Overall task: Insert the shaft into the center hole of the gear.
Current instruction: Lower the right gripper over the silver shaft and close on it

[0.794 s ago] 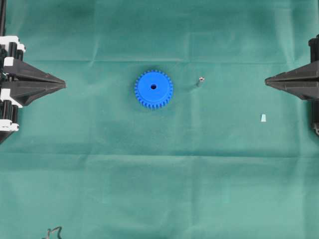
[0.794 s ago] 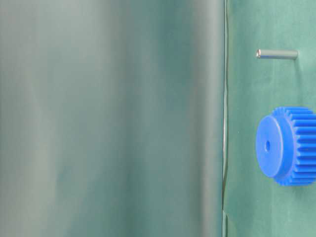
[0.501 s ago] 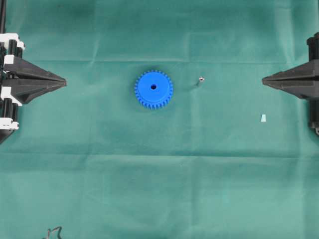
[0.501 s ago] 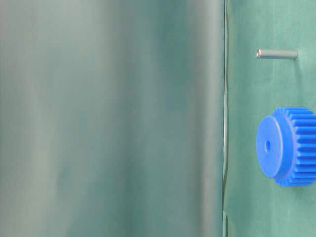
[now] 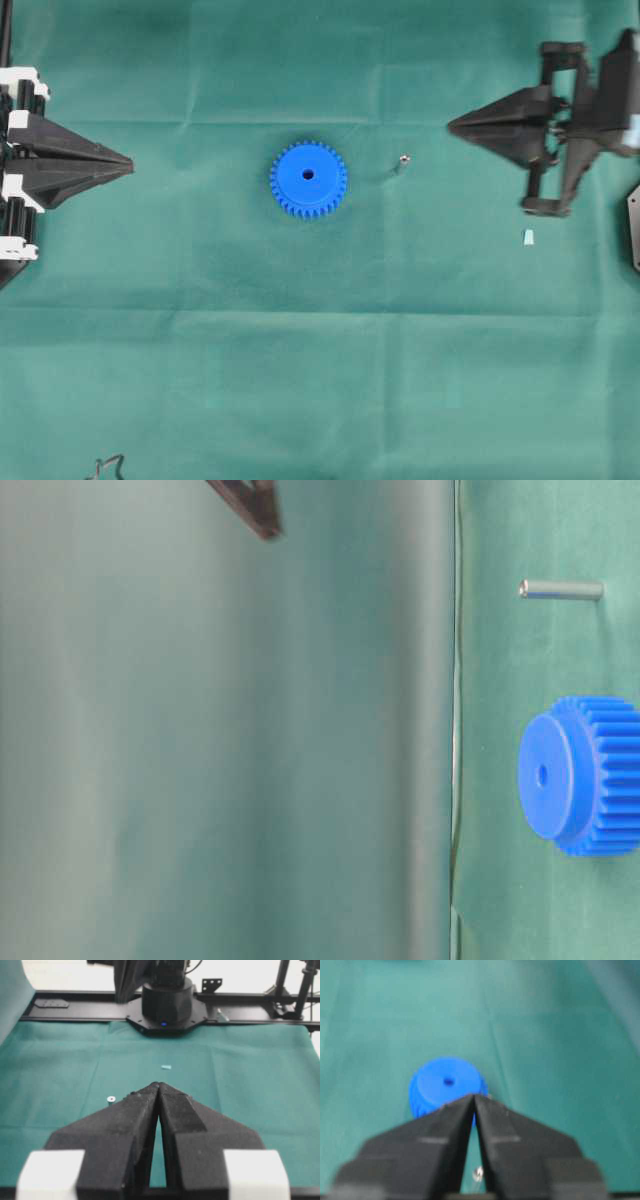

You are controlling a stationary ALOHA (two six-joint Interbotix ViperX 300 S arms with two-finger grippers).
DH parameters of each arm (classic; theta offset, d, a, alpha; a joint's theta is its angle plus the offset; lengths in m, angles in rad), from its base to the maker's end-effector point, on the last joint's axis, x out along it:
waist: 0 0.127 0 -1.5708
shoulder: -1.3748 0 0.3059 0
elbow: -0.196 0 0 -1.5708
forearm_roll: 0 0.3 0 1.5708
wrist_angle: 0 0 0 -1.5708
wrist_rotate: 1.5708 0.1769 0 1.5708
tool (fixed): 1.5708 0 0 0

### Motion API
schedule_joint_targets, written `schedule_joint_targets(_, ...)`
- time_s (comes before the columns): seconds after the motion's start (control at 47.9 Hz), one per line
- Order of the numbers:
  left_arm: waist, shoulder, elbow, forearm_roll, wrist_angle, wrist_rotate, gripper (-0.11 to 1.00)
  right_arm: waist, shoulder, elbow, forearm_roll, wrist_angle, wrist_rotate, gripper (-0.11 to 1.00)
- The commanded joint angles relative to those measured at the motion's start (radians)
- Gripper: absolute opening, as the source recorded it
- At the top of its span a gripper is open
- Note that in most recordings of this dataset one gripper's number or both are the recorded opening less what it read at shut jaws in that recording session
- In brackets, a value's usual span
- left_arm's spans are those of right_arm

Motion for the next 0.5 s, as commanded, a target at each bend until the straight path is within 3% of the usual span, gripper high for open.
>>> schedule_joint_targets(0.0,0.003,0.005,-0.025,0.003,-0.005,0.000,0.00,-0.005,0.083,-0.055,0.012,-0.002,0.002,0.33)
schedule_joint_targets(0.188,0.003,0.006,-0.023,0.003,-0.002,-0.002,0.00,-0.006,0.258,-0.100,0.015,-0.008,0.000,0.87)
schedule_joint_targets(0.48,0.003,0.009,-0.023,0.003,0.002,-0.002,0.00,-0.008,0.445,-0.106,0.064,-0.072,0.002,0.85)
